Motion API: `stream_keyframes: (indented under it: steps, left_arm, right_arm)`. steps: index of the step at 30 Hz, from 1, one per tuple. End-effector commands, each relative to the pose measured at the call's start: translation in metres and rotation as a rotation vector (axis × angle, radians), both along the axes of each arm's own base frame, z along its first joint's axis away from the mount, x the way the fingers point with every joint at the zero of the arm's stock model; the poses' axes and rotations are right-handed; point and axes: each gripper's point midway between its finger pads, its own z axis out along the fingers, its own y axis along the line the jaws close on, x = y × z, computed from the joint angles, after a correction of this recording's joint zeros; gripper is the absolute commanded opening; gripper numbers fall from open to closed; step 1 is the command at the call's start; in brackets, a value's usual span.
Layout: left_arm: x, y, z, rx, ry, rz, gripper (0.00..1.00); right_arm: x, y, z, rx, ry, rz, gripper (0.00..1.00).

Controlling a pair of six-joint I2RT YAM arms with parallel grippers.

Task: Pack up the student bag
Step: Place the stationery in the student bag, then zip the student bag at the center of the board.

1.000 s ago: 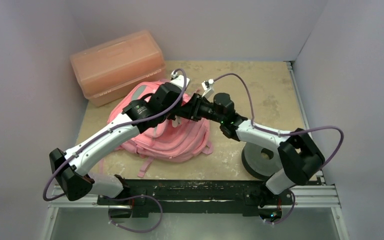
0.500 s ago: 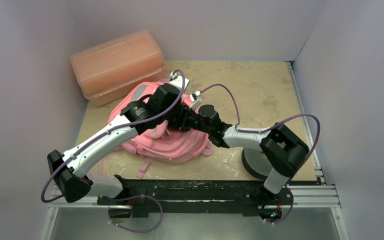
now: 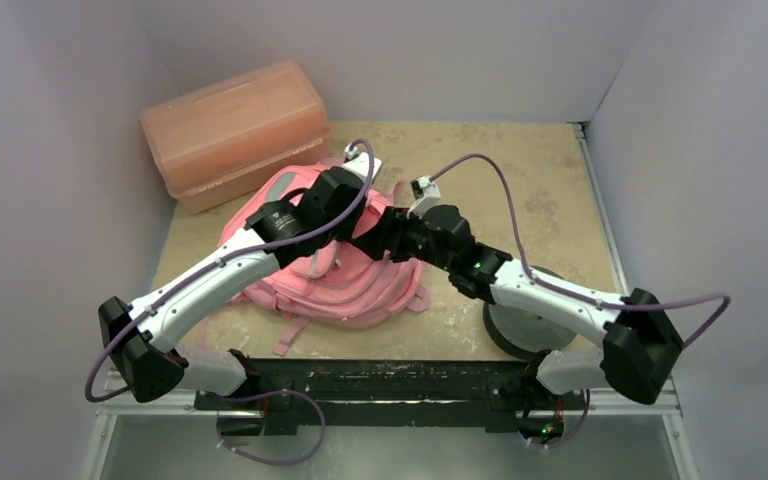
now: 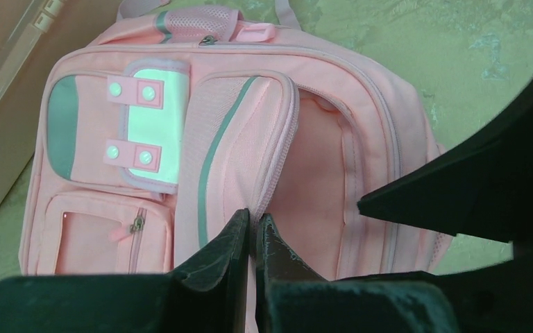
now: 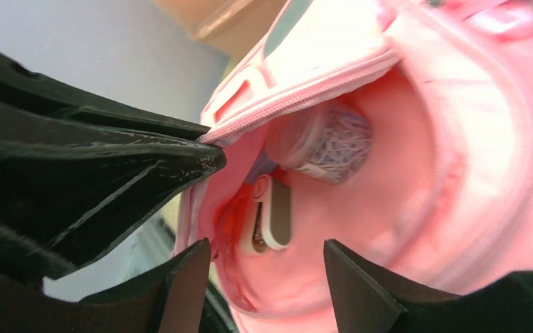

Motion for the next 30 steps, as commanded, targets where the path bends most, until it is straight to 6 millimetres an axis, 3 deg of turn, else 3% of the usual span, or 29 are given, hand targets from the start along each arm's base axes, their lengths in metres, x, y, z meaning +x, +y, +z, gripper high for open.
stream_keyframes:
  steps: [1,3,6,9,13,17,18,20,22,24,26,30]
  left_arm:
    - [0.014,-0.024,0.032,-0.114,-0.077,-0.018,0.00]
    - [0.018,-0.027,0.027,-0.100,-0.069,-0.023,0.00]
    - [0.031,-0.032,0.024,-0.097,-0.028,0.028,0.00]
    - [0.046,-0.043,0.043,-0.203,0.024,0.057,0.00]
    - [0.063,-0.058,0.056,-0.251,0.068,0.069,0.00]
    - [0.056,-0.068,0.033,-0.273,0.170,0.064,0.00]
    - [0.052,-0.068,0.026,-0.287,0.201,0.063,0.05]
    - [0.040,-0.068,0.014,-0.350,0.284,0.050,0.25]
    - [0.028,-0.067,0.011,-0.433,0.350,0.029,0.43]
    - [0.015,-0.060,0.016,-0.517,0.382,0.014,0.54]
    - [0.002,-0.053,0.023,-0.562,0.382,0.000,0.61]
    - [-0.021,-0.029,0.022,-0.546,0.352,0.023,0.64]
  right_arm:
    - [-0.004,-0.059,-0.023,-0.216,-0.027,-0.132,0.65]
    - [-0.010,-0.075,-0.029,-0.249,-0.014,-0.166,0.64]
    - [-0.018,-0.084,-0.028,-0.237,-0.018,-0.164,0.63]
    - [-0.017,-0.092,-0.023,-0.250,-0.051,-0.184,0.62]
    - [-0.023,-0.085,-0.013,-0.199,-0.076,-0.145,0.61]
    - [-0.034,-0.068,-0.007,-0.141,-0.087,-0.086,0.61]
    - [-0.038,-0.065,-0.008,-0.140,-0.089,-0.079,0.61]
    - [-0.046,-0.058,-0.012,-0.143,-0.094,-0.071,0.60]
    - [-0.054,-0.051,-0.015,-0.156,-0.102,-0.073,0.60]
    - [-0.057,-0.046,-0.019,-0.172,-0.110,-0.102,0.60]
    - [-0.060,-0.037,-0.018,-0.183,-0.129,-0.115,0.60]
    - [-0.056,-0.016,-0.020,-0.260,-0.133,-0.165,0.59]
